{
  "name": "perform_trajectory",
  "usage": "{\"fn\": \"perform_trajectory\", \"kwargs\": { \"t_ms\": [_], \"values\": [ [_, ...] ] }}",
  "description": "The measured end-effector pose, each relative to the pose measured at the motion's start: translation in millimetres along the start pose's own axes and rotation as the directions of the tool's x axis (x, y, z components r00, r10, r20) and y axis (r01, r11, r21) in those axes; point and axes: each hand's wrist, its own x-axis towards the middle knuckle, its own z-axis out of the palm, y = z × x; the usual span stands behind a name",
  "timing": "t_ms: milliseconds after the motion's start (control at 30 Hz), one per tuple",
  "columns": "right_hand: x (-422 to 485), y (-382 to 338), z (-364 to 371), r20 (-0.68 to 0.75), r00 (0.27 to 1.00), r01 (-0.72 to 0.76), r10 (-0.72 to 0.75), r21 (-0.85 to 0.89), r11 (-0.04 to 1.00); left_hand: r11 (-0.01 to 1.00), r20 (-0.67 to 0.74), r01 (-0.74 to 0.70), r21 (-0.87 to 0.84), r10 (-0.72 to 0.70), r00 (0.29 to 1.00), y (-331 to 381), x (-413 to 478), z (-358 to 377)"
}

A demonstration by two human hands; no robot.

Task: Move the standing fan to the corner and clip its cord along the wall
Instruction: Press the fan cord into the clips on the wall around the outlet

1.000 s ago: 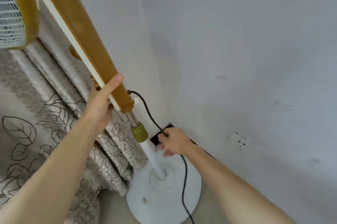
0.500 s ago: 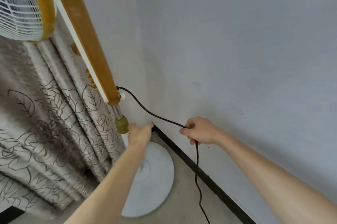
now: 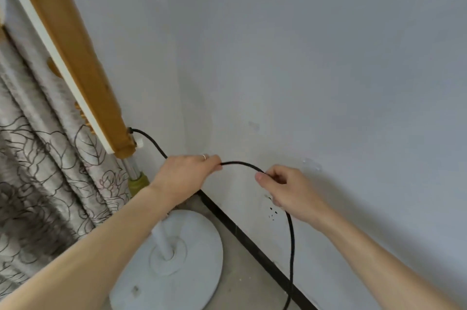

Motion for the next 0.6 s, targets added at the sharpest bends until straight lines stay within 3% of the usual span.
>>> {"fn": "perform_trajectory", "kwargs": {
  "t_ms": [133, 200, 300, 400, 533, 600],
  "values": [
    [-7.0, -14.9, -9.8, 0.105, 0.991, -0.104, 0.087, 0.167, 0.981, 0.98, -0.064, 0.164, -0.111, -0.172, 0.983, 9.8, 27.0, 8.6],
    [2.3, -26.9, -14.2, -0.038, 0.998, -0.044, 0.052, 0.186, 0.982, 0.96, -0.099, 0.24, -0.146, -0.256, 0.962, 10.7, 41.2, 13.8],
    [30.7, -44.3, -22.9, -0.33, 0.94, 0.04, -0.086, -0.144, 0.989, 0.932, -0.091, 0.281, -0.23, -0.308, 0.947, 7.8, 62.7, 26.2],
    [48.4, -52.6, -23.3, -0.381, 0.919, -0.028, -0.106, -0.331, 0.943, 0.903, -0.118, 0.223, -0.367, -0.283, 0.952, 14.0, 77.9, 35.5],
    [62.6, -55.3, -20.0, -0.381, 0.916, -0.084, -0.128, -0.492, 0.866, 0.84, -0.385, 0.009, -0.543, -0.258, 0.886, 21.2, 90.9, 43.6],
    [66.9, -55.5, -17.1, -0.386, 0.912, -0.096, -0.142, -0.537, 0.838, 0.804, -0.369, 0.027, -0.594, -0.302, 0.879, 23.1, 95.2, 49.1]
  ]
}}
